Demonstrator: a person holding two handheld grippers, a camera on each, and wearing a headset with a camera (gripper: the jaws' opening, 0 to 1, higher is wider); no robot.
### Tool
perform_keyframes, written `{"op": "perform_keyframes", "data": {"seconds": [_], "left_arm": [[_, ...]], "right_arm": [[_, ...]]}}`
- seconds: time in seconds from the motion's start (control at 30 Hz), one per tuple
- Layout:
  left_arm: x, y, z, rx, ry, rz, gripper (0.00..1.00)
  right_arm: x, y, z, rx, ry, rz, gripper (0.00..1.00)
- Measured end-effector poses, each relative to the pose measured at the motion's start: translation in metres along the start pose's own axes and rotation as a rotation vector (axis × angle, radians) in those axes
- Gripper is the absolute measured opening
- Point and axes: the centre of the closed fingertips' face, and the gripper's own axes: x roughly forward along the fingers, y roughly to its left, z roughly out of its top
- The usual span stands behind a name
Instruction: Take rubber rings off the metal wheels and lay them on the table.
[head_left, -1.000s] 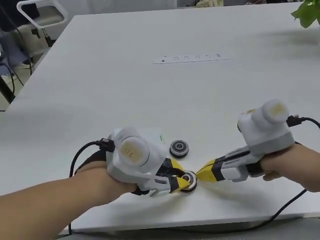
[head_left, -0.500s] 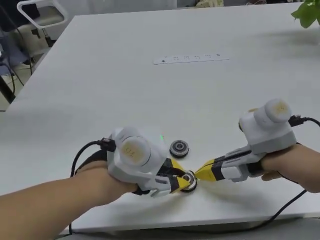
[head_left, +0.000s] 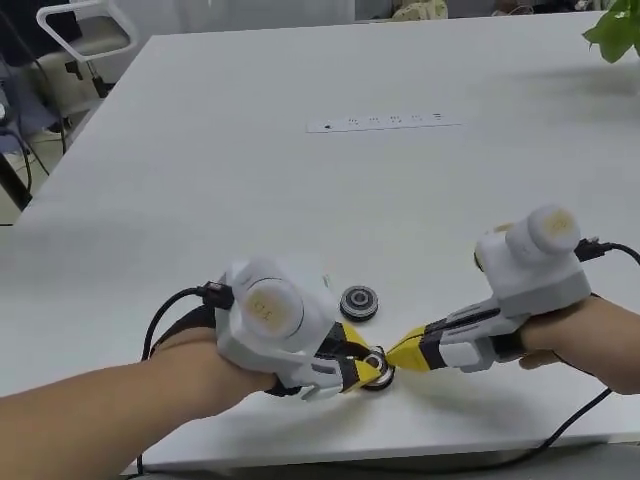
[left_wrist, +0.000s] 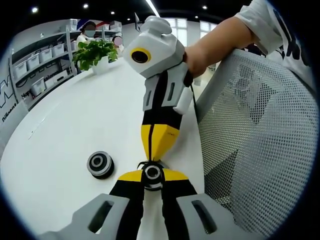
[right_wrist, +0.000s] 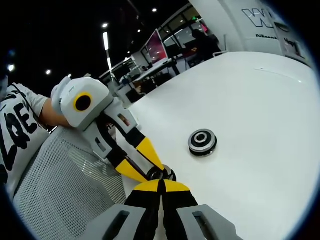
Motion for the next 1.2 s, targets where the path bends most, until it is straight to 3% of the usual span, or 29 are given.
{"op": "perform_keyframes", "data": {"seconds": [1.17, 1.2], "left_arm": [[0.0, 0.0, 0.0, -0.001, 0.0, -0.001, 0.08], [0.0, 0.0, 0.0, -0.002, 0.0, 0.0, 0.08]], "right_arm": [[0.004, 0.006, 0.004, -0.02, -0.017, 0.033, 0.0], [0.005, 0.015, 0.007, -0.012, -0.034, 0.084, 0.0]]}}
